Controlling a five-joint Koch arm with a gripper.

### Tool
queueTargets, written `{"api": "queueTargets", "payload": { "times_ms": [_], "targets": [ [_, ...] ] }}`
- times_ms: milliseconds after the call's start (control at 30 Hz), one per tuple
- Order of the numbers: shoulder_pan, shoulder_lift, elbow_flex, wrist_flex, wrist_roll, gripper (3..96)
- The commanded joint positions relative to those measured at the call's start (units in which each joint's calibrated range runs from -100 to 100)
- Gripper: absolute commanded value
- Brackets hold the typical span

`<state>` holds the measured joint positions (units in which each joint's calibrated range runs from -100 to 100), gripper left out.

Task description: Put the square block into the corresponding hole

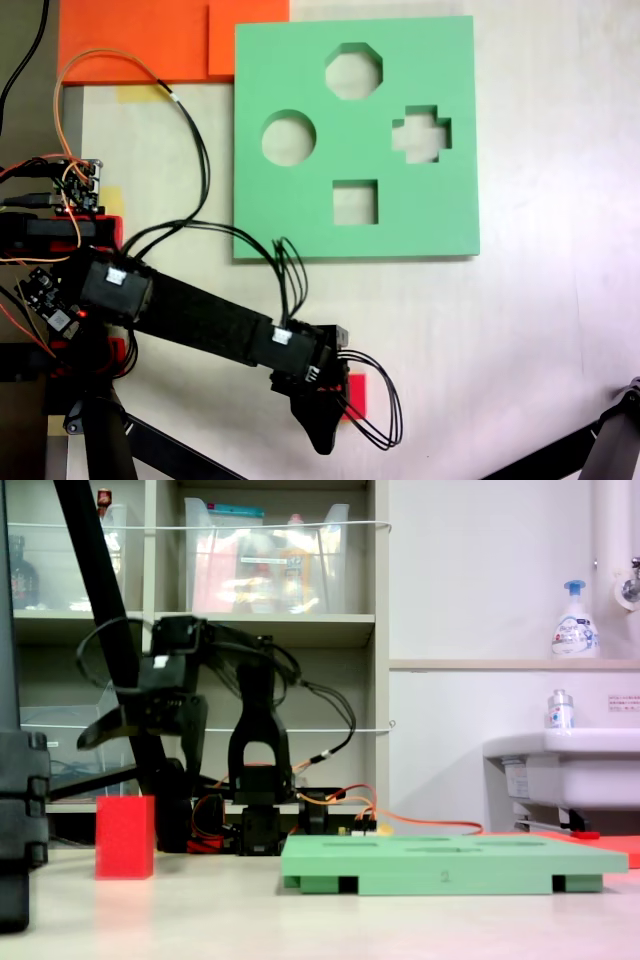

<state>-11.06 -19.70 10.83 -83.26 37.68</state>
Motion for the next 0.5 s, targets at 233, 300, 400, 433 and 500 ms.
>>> {"api": "queueTargets", "payload": {
  "times_ms": [233,300,400,433,500],
  "targets": [
    [-0.68,9.64,2.43,5.21,-0.98,89.1],
    [-0.63,10.06,1.24,7.04,-0.93,89.0],
    [-0.39,11.88,0.74,8.10,-0.93,88.6],
    [-0.34,12.44,0.54,8.30,-0.93,88.5],
    [-0.34,13.27,-0.16,8.87,-0.88,87.9]
  ]
}}
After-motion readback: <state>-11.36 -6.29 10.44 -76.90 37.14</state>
